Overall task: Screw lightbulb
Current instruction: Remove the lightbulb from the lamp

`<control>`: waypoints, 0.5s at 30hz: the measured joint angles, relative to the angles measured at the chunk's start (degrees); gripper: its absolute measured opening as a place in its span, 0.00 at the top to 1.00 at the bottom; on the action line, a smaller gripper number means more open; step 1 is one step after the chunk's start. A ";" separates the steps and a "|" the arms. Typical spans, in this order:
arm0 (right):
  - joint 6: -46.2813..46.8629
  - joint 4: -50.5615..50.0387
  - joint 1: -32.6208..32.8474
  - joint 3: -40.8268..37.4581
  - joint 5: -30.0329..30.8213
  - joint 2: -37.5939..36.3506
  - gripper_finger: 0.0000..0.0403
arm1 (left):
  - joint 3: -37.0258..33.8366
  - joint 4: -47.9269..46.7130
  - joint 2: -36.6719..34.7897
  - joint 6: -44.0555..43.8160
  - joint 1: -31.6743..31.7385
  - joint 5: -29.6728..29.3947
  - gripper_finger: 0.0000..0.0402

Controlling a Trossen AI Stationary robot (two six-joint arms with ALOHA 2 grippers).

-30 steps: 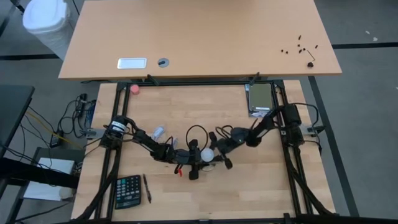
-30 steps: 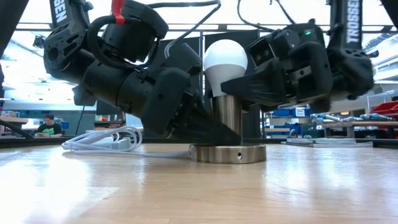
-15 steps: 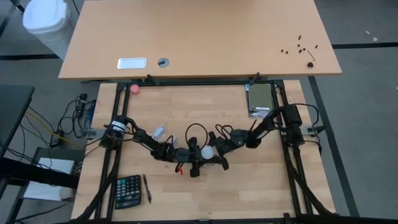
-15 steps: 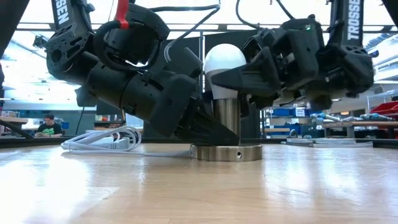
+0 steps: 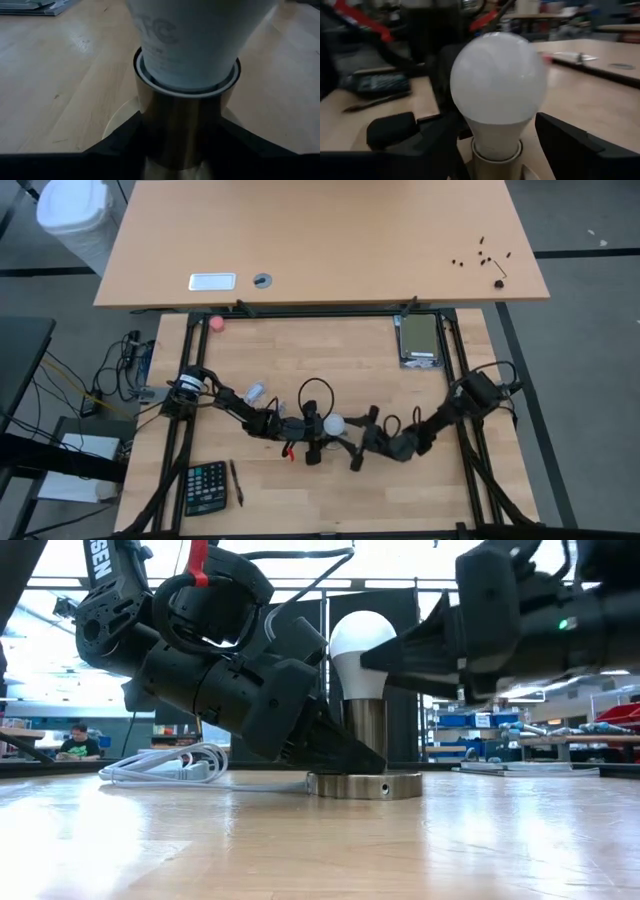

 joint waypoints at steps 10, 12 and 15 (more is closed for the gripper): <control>11.10 -14.60 2.45 5.87 10.82 0.00 0.32 | 0.00 0.03 -0.02 -0.09 -0.05 0.20 0.51; 13.10 -18.87 2.21 7.46 11.02 0.00 0.32 | 0.00 0.03 -0.02 -0.09 -0.05 0.22 0.51; 13.77 -21.08 1.64 8.86 11.42 0.00 0.33 | 0.00 0.04 -0.02 -0.11 -0.05 0.22 0.51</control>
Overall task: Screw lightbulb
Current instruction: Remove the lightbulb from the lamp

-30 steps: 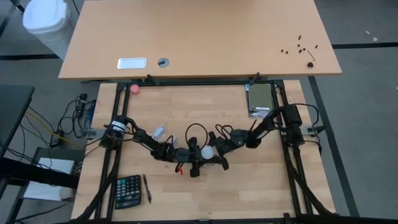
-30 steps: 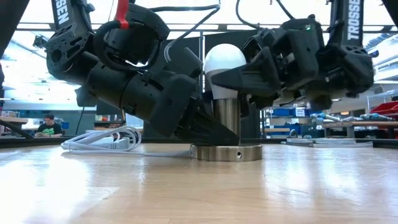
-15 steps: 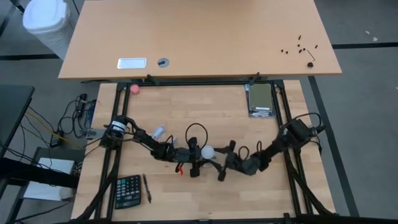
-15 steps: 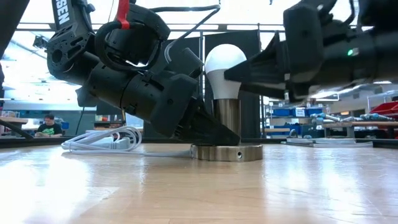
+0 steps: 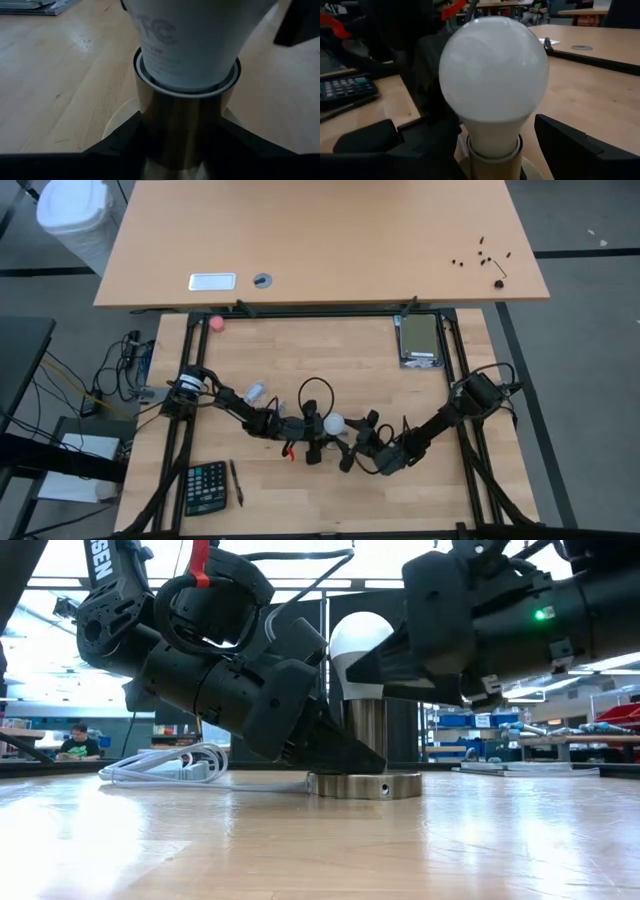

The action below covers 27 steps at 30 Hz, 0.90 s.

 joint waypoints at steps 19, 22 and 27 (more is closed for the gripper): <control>1.86 -3.34 -2.02 0.54 -2.35 0.00 0.52 | 0.00 0.02 0.00 -0.20 0.00 -0.02 0.51; 1.39 -3.32 -2.02 0.52 -2.33 0.02 0.56 | 0.00 0.02 0.00 -0.19 0.00 -0.02 0.51; 0.21 -3.20 -1.89 0.50 -2.32 0.04 0.62 | 0.00 0.00 0.00 -0.15 0.00 -0.02 0.51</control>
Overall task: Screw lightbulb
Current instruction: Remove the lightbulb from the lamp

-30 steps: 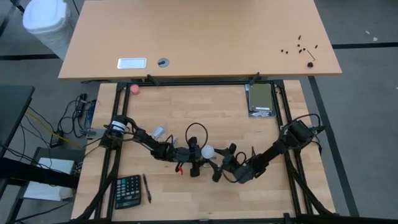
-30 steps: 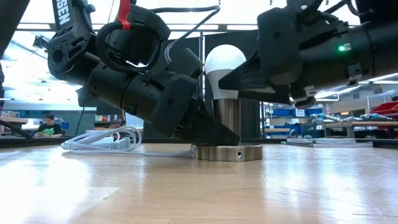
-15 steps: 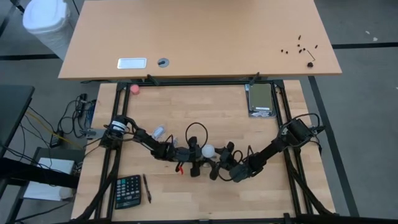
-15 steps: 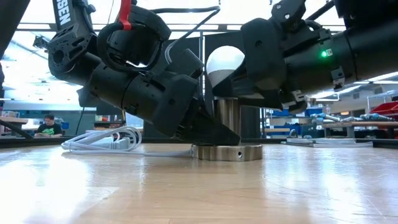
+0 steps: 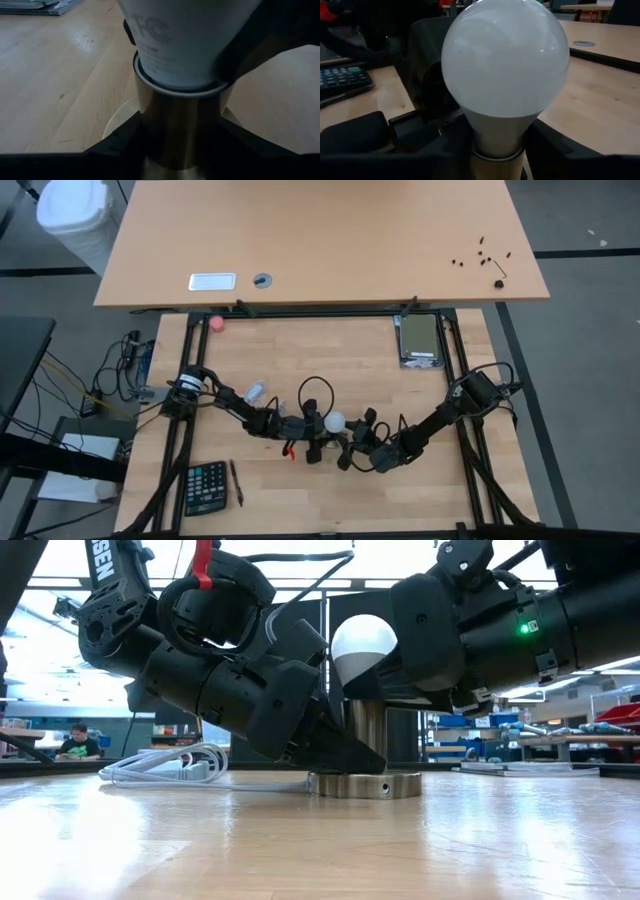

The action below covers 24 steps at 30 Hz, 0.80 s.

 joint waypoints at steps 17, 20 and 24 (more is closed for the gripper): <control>-14.25 21.83 -6.16 -10.48 -25.93 0.00 0.64 | -0.20 -0.09 -0.09 0.80 -0.13 0.12 0.51; -16.20 26.30 -9.32 -13.14 -36.63 0.00 0.64 | -0.15 -0.08 -0.09 1.13 -0.22 0.49 0.51; -18.70 28.66 -14.11 -14.59 -52.82 0.00 0.64 | -0.17 -0.17 -0.09 1.49 -0.41 1.13 0.51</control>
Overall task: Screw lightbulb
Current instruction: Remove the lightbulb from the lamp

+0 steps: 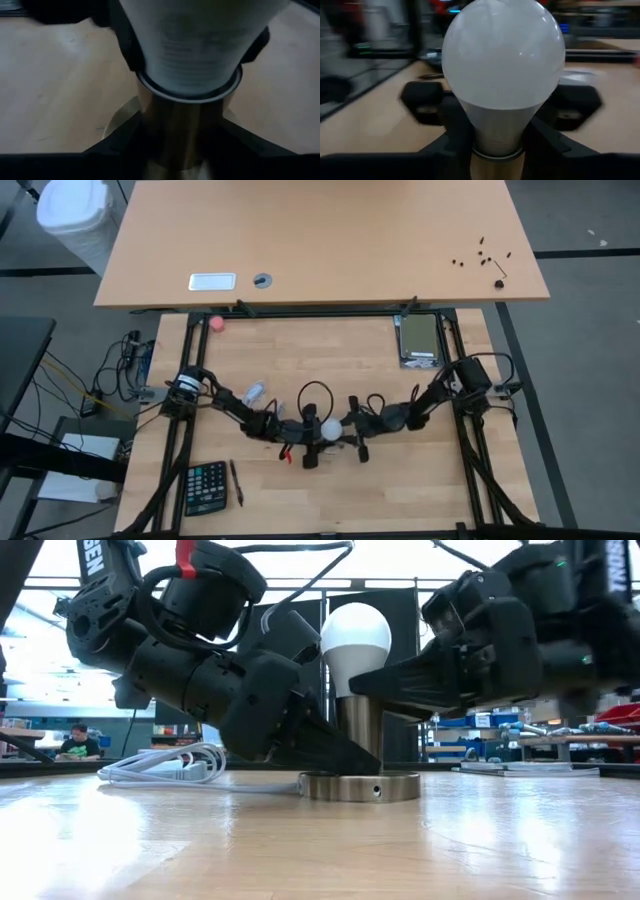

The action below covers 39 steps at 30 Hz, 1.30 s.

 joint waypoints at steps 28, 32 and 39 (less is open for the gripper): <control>1.28 -6.59 3.24 0.38 7.34 -5.68 0.37 | 0.24 0.26 0.11 0.15 0.02 -0.19 0.51; 3.36 -10.18 8.94 1.87 22.67 -6.38 0.37 | 0.28 0.31 0.11 0.11 0.04 -0.13 0.51; 13.38 -22.72 12.89 10.34 37.02 -3.63 0.37 | 0.17 0.20 0.11 -0.23 0.02 0.02 0.51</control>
